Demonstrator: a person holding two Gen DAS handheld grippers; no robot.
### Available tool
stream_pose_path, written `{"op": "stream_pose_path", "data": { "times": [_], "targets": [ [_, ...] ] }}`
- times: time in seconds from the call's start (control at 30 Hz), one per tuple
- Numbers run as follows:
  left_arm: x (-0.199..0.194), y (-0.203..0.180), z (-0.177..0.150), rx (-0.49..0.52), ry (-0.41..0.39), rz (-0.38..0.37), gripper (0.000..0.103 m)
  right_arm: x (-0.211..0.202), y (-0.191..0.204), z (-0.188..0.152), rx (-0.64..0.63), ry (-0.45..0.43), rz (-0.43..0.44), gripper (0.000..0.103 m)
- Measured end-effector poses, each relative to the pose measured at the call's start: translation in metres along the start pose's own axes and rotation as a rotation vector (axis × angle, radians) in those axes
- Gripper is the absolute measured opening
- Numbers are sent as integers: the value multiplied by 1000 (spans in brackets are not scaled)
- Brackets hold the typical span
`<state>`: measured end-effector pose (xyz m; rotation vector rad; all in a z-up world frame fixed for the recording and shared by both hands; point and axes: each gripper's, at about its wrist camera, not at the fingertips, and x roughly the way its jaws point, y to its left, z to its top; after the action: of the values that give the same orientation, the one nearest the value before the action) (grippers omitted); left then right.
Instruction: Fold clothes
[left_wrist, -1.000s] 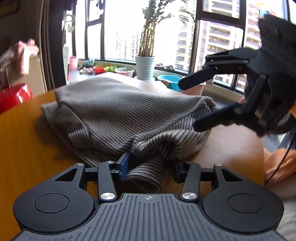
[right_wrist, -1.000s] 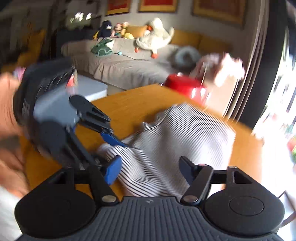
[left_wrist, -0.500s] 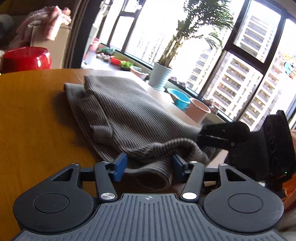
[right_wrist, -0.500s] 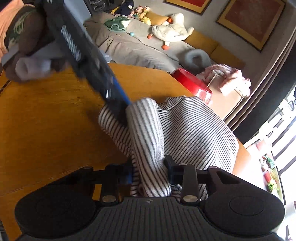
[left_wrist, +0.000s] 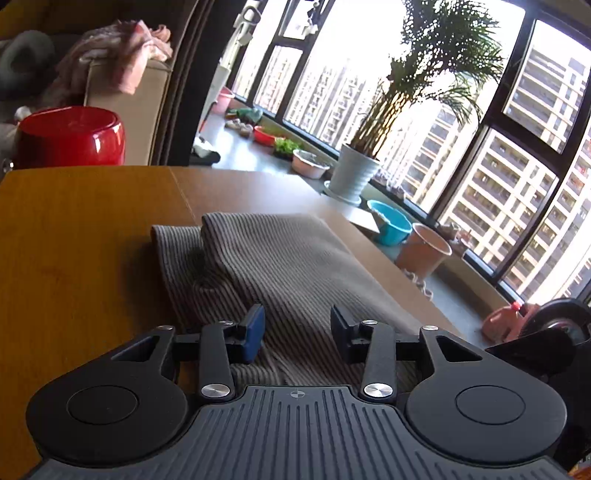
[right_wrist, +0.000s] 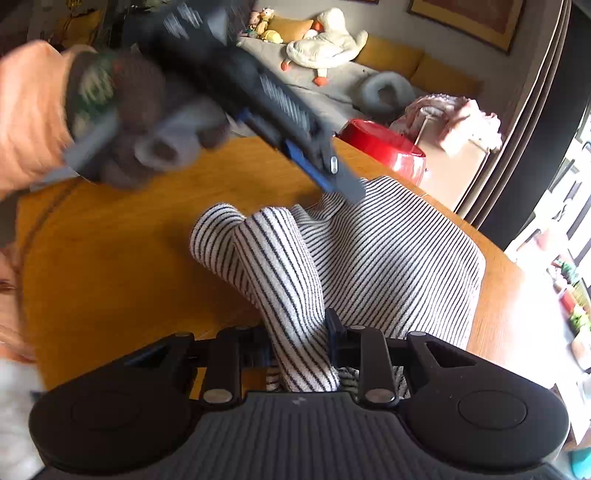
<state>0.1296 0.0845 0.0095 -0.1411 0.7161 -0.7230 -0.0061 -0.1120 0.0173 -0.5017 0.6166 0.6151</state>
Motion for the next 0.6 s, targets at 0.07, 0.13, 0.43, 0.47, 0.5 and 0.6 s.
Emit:
{"op": "stream_pose_path", "data": {
  "times": [0.07, 0.13, 0.43, 0.47, 0.5, 0.6],
  "targets": [
    [5, 6, -7, 4, 21, 6, 42, -17, 1, 4, 0, 8, 23, 23],
    [7, 14, -14, -10, 39, -2, 42, -39, 1, 13, 3, -2, 51, 22],
    [12, 30, -17, -71, 71, -66, 52, -58, -57, 81, 2, -43, 93, 20],
    [14, 33, -17, -81, 77, -63, 52, -45, -71, 82, 36, -33, 92, 20],
    [16, 35, -17, -90, 81, -61, 53, -30, -83, 79, 77, -22, 84, 20],
    [16, 35, -18, -97, 78, -67, 52, 15, -113, 58, 192, 37, 88, 21]
  ]
}}
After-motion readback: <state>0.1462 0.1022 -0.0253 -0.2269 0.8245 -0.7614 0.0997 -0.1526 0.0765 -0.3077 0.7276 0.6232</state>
